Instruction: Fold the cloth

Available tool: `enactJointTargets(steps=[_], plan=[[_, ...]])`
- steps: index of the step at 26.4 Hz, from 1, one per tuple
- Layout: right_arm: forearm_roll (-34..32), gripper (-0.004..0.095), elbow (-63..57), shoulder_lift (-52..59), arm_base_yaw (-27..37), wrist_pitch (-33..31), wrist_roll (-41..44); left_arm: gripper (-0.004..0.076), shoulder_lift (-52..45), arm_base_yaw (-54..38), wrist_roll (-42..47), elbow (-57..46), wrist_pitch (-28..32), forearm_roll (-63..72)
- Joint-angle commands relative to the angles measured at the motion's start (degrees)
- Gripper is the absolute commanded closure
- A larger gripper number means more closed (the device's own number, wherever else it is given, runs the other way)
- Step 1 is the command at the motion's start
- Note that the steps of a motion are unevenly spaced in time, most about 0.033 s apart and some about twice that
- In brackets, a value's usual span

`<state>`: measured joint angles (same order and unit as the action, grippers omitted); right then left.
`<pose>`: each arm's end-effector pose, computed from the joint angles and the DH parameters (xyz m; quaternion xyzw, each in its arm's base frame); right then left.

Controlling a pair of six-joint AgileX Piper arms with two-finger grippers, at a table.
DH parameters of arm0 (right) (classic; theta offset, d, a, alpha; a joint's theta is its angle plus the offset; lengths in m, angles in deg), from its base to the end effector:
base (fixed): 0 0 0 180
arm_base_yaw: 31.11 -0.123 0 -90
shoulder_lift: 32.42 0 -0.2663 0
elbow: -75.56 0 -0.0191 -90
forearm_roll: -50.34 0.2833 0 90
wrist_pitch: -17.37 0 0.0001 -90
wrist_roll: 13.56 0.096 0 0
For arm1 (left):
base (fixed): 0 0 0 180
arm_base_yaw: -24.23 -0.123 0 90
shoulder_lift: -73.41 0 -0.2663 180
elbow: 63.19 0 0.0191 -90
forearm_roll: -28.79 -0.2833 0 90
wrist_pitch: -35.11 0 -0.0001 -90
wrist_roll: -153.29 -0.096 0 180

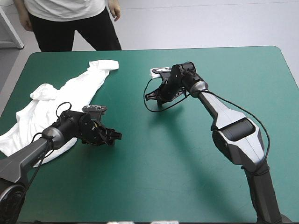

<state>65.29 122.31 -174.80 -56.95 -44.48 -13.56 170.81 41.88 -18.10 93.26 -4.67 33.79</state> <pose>0.4690 0.2514 0.1909 -0.1806 0.9562 0.1646 0.1609 0.3022 -0.1018 0.1673 0.0493 0.9841 -0.0702 0.1553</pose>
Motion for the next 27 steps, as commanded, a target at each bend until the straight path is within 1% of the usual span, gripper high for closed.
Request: enactJointTargets(steps=[1,6,10,14,19,22,24,27], plan=[[-0.7,0.0925,0.9,3.2,-0.1,-2.7,0.0,0.0252,-1.8,0.4,0.4,1.1,0.5,1.9],[-0.9,0.0925,0.9,3.2,-0.1,-2.7,0.0,0.0252,-2.0,0.4,0.4,1.1,-0.2,1.7],[-1.8,0.0925,1.0,5.3,-0.1,-3.1,0.0,0.0252,-5.7,0.4,0.4,1.7,-1.9,1.2],[-6.4,0.0925,1.4,9.0,-0.1,-5.8,1.8,0.0252,-9.9,0.4,0.4,5.3,-8.4,-1.7],[-11.4,0.0925,1.4,16.1,-0.1,-9.7,2.9,0.0252,-14.8,0.4,0.7,13.8,-17.8,-8.2],[-11.7,0.0925,1.3,21.0,0.1,-9.7,3.3,0.0252,-15.7,0.4,1.1,19.4,-24.2,-12.6],[-11.9,0.0925,1.3,24.1,0.5,-9.7,4.9,0.0252,-15.7,0.4,1.3,22.1,-27.3,-16.3],[-11.9,0.0925,0.2,28.8,1.8,-9.7,5.1,0.0252,-15.7,-2.3,1.6,24.6,-28.4,-19.0]])
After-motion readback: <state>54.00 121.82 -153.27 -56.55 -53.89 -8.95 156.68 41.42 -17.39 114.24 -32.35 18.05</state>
